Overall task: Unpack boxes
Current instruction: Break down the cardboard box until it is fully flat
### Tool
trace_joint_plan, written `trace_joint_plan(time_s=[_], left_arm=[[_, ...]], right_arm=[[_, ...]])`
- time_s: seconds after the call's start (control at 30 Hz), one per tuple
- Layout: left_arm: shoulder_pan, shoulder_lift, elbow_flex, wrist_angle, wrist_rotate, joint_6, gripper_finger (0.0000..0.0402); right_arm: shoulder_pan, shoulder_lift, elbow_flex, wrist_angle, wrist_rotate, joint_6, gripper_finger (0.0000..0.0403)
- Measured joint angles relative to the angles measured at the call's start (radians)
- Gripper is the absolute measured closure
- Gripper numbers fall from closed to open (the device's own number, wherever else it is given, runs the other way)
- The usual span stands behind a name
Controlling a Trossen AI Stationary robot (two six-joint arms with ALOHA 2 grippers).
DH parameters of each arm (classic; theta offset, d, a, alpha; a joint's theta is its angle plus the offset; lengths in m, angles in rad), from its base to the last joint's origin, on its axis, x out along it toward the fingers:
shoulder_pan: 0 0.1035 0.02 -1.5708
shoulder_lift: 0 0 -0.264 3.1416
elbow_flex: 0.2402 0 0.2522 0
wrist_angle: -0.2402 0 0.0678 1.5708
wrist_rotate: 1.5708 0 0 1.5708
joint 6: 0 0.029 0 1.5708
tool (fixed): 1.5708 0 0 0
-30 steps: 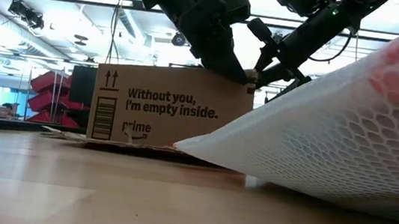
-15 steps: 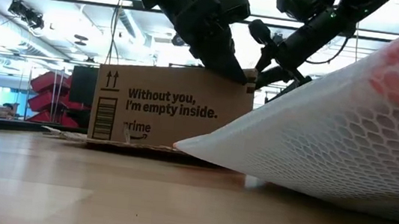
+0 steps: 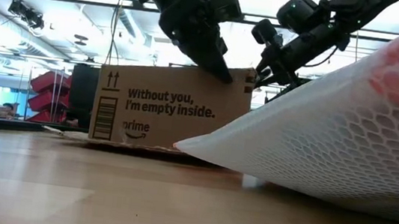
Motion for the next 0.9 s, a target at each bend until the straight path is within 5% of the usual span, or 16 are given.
trace_joint_plan(time_s=[0.4, 0.9], left_arm=[[0.010, -0.002, 0.000, -0.021, 0.008, -0.045, 0.0401], [0.076, -0.131, 0.010, -0.198, 0.033, -0.115, 0.0402]], right_arm=[[-0.005, 0.007, 0.001, 0.014, -0.097, -0.209, 0.0362], [-0.011, 0.005, -0.001, 0.007, -0.123, -0.247, 0.0362]])
